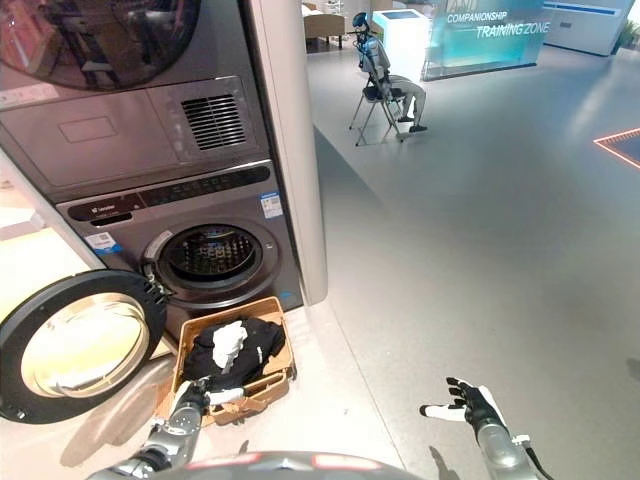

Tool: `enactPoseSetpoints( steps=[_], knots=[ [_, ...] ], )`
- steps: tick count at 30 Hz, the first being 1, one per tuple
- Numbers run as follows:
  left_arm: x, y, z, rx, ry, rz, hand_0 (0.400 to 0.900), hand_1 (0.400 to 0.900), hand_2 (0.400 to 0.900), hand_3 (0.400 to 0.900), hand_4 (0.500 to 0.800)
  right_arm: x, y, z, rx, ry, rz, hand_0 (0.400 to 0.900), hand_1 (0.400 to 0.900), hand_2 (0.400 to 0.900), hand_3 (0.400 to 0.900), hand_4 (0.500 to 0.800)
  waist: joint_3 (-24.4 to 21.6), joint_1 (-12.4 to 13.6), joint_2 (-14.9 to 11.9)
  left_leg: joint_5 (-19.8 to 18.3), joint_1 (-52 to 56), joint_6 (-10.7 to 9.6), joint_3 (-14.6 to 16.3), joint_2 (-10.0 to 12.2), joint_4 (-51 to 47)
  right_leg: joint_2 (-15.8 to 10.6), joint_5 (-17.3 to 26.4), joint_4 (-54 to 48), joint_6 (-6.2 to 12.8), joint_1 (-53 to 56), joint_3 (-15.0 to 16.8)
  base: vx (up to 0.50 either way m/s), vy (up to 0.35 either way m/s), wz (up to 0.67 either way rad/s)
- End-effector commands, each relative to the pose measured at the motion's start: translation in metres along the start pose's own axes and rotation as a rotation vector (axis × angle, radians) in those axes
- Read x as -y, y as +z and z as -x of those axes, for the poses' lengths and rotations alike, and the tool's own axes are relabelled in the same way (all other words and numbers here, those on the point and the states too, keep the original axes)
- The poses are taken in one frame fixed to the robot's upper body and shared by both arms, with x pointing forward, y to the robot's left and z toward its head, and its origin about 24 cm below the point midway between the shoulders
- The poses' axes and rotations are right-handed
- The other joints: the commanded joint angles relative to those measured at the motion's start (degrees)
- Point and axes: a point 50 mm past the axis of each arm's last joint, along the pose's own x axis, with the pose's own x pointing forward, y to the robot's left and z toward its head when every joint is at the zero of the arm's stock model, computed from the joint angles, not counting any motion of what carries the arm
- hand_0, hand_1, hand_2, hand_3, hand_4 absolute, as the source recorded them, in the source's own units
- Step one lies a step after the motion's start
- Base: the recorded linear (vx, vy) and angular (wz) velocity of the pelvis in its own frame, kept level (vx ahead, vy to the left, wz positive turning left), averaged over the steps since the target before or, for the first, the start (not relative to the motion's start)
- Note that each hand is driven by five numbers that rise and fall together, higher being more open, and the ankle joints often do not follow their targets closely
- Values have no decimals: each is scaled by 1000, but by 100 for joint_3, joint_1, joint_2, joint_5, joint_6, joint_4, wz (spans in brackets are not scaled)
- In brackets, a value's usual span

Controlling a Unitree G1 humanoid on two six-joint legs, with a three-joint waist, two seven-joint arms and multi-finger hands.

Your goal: Put the clothes in the basket into the washing machine.

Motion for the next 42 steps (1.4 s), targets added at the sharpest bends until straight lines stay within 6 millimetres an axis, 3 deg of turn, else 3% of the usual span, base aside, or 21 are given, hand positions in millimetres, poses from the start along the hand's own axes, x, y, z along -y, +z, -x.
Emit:
enactPoseSetpoints(
  steps=[1, 4, 8, 11, 13, 15, 17, 19, 24, 27, 31, 35, 42],
  knots=[
    [-21, 26, -5, 112, 66, 66, 900, 900, 900, 900, 800, -3, 13, -2, 78, 2, -46, 900, 900, 900, 900, 800, -145, 114, -232, -525, -532, 337, 40, -486, 1000, -336, 295, 689, 284, -427, 198, 68, 141, -12],
    [-19, 30, -5, 128, 50, 58, 900, 900, 900, 900, 800, -3, 15, -3, 86, 8, -50, 900, 900, 900, 900, 800, -24, 121, -152, -711, -442, 475, 20, -599, 1224, -471, 145, 1576, 290, -668, 256, 55, 182, -5],
    [-15, 44, -5, 169, 23, 43, 900, 900, 900, 900, 800, -9, 17, -2, 100, 19, -76, 900, 900, 900, 900, 800, 277, 57, -117, -817, -319, 699, -20, -805, 1410, -701, 882, 3282, 240, -1376, 406, -20, 234, 17],
    [-16, 54, -6, 190, 23, 53, 900, 900, 900, 900, 800, -12, 19, -2, 102, 29, -74, 900, 900, 900, 900, 800, 547, 49, -42, -902, -176, 863, 61, -848, 1500, -860, 990, 4290, 148, -1996, 300, -5, 217, -9],
    [-17, 55, -6, 188, 25, 65, 900, 900, 900, 900, 800, -14, 17, -2, 97, 39, -66, 900, 900, 900, 900, 800, 563, 70, -46, -983, -72, 837, 110, -844, 1477, -1091, 801, 4080, 129, -2253, 86, 112, 89, -15],
    [-19, 58, -7, 197, 29, 66, 900, 900, 900, 900, 800, -15, 17, -2, 95, 47, -61, 900, 900, 900, 900, 800, 583, 25, -78, -1054, 59, 769, 0, -861, 1428, -1108, 827, 3333, 175, -2327, 3, 193, -39, 17],
    [-20, 61, -7, 206, 36, 63, 900, 900, 900, 900, 800, -16, 18, -2, 97, 52, -60, 900, 900, 900, 900, 800, 617, -42, -153, -1128, 204, 670, -95, -885, 1339, -1141, 1046, 2172, 338, -2294, -79, 231, -104, 29],
    [-20, 63, -7, 215, 43, 63, 900, 900, 900, 900, 800, -16, 21, -3, 111, 50, -60, 900, 900, 900, 900, 800, 600, -157, -302, -1215, 340, 560, -204, -947, 1268, -992, 1369, 987, 545, -2358, 148, 279, -125, 47],
    [-22, 77, -7, 265, 65, 42, 900, 900, 900, 900, 800, -14, 30, -3, 146, 32, -65, 900, 900, 900, 900, 800, 617, -336, -438, -1436, 713, 397, -490, -812, 1131, -715, 2033, 94, 820, -2363, 626, 260, -81, 53],
    [-20, 85, -7, 284, 64, 39, 900, 900, 900, 900, 800, -15, 29, -3, 142, 30, -72, 900, 900, 900, 900, 800, 470, -391, -467, -1564, 883, 349, -651, -638, 1030, -605, 1946, 158, 735, -2302, 528, 272, -149, 44],
    [-21, 94, -8, 294, 73, 43, 900, 900, 900, 900, 800, -9, 33, -5, 157, 15, -66, 900, 900, 900, 900, 800, 329, -466, -397, -1526, 967, 186, -811, -254, 1182, -248, 1711, 486, 607, -2395, 396, 295, -200, 31],
    [-16, 102, -8, 296, 67, 47, 900, 900, 900, 900, 800, 1, 21, -2, 124, -21, -75, 900, 900, 900, 900, 800, 213, -569, -340, -1112, 1026, -58, -951, 190, 1412, -3, 1337, 750, 430, -2280, 164, 271, -213, 42],
    [-10, 117, -7, 320, 58, 25, 900, 900, 900, 900, 800, 12, -9, 9, 43, -71, -81, 900, 900, 900, 900, 800, 155, -667, -334, -92, 723, -281, -833, 562, 2183, 348, 921, 765, 135, -1859, -41, 211, -209, 24]
  ],
)
